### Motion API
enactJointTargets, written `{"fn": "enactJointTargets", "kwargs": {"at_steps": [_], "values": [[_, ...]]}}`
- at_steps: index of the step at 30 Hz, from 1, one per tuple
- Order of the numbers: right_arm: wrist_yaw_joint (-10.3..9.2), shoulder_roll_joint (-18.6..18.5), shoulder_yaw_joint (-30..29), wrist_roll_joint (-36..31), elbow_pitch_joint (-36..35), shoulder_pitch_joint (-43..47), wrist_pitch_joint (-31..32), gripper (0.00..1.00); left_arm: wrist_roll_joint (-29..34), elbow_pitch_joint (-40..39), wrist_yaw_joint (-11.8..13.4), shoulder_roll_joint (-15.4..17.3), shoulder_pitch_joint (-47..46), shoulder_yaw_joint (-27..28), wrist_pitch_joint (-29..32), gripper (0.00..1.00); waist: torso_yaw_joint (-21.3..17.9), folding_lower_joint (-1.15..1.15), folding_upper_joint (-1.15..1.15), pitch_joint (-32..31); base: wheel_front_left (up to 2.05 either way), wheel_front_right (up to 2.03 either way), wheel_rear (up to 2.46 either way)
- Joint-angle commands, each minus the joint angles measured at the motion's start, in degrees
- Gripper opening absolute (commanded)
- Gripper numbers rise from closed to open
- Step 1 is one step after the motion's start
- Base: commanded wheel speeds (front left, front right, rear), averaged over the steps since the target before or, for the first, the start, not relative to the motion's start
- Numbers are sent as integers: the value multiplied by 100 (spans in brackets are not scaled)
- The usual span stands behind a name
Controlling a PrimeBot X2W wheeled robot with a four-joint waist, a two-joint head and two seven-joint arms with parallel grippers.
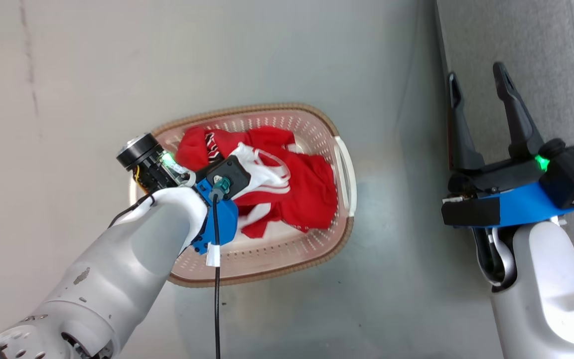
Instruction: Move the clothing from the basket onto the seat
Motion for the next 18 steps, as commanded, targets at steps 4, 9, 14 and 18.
{"fn": "enactJointTargets", "kwargs": {"at_steps": [4,9,14,18], "values": [[3,-22,-71,-47,49,201,-2,100,-230,-134,0,-84,-38,210,-146,0,206,1,0,-464,0,0,0],[3,-22,-224,-113,101,454,-2,100,-536,-896,167,-18,92,884,-166,0,354,1,0,-931,0,0,0],[3,-22,-341,-120,146,636,-2,100,-572,-1471,313,80,302,1400,-168,0,430,1,0,-1249,0,0,0],[3,-22,-370,-126,197,817,-2,100,-451,-1892,374,155,523,1774,-170,0,461,1,0,-1580,0,0,0]]}}
